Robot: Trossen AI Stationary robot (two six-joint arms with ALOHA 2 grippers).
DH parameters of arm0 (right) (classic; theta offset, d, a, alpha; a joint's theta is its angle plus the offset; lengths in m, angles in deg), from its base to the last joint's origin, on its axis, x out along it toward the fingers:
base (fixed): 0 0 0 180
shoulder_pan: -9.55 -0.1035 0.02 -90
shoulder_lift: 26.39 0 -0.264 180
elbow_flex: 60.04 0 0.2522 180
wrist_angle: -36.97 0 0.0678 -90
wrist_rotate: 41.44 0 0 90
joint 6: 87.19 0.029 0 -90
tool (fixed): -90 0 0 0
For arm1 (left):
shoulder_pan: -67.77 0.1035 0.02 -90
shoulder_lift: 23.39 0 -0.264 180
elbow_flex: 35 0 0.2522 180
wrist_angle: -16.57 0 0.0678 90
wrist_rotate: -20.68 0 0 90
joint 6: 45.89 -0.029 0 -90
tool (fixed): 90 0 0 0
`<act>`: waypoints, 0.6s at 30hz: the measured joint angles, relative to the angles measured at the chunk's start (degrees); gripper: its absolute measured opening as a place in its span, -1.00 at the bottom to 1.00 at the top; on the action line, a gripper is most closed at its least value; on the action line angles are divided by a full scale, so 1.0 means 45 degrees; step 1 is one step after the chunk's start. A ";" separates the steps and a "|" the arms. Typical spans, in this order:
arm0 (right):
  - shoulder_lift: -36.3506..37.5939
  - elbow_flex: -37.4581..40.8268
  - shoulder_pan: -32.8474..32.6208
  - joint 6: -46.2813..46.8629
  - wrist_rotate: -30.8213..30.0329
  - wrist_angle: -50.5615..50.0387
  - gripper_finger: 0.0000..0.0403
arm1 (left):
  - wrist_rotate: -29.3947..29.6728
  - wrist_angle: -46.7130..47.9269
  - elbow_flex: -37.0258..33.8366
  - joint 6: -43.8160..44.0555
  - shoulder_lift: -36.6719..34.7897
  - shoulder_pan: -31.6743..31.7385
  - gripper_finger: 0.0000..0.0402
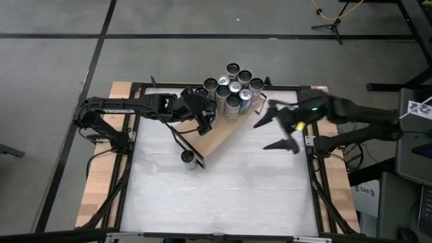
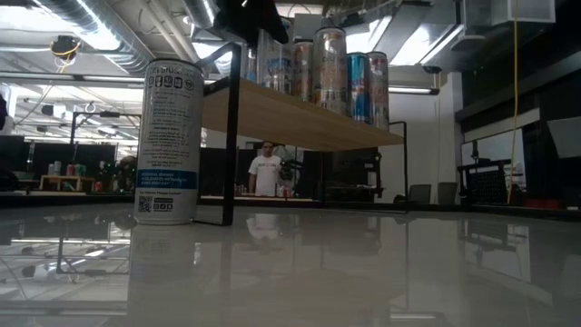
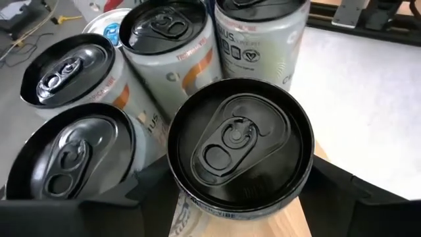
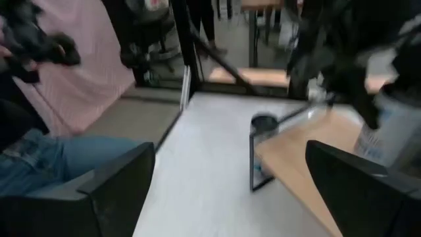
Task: Place canned beverage on shelf
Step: Put the white-blue soda can on the shelf aligned with the other white-blue soda can
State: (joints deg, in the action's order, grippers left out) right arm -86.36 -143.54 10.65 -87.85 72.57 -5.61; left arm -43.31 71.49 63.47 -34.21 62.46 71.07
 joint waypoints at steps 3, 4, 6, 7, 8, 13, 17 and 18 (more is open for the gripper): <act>0.0853 -0.0004 0.0000 -0.0005 -0.0114 -0.0271 0.93 | -0.0006 -0.0028 0.0000 0.0007 0.0008 0.0100 0.24; 0.1087 0.0032 0.0000 -0.0006 -0.0202 -0.0521 0.93 | -0.0006 -0.0046 0.0000 0.0006 0.0008 0.0101 0.25; 0.1481 0.0302 -0.0005 -0.0015 -0.0387 -0.0351 0.93 | 0.0001 -0.0097 0.0000 0.0002 0.0008 0.0101 0.27; 0.1755 0.0565 0.0000 -0.0015 -0.0481 -0.0288 0.93 | 0.0008 -0.0119 0.0000 0.0002 0.0008 0.0101 0.28; 0.1990 0.0918 -0.0001 -0.0019 -0.0577 -0.0261 0.93 | 0.0008 -0.0125 0.0000 0.0002 0.0008 0.0101 0.29; 0.3204 0.3194 0.0010 -0.0010 -0.0669 0.1443 0.93 | 0.0026 -0.0141 0.0000 -0.0009 0.0008 0.0101 0.32; 0.4489 0.5104 0.0010 0.0133 -0.0893 0.2951 0.93 | 0.0047 -0.0151 0.0000 -0.0008 0.0008 0.0101 0.33; 0.4866 0.5480 0.0010 0.0197 -0.1154 0.3290 0.93 | 0.0047 -0.0155 0.0000 -0.0008 0.0008 0.0101 0.33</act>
State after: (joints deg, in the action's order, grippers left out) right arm -64.46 -118.88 10.69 -86.97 67.38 9.20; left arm -43.10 70.79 63.47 -34.25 62.50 71.52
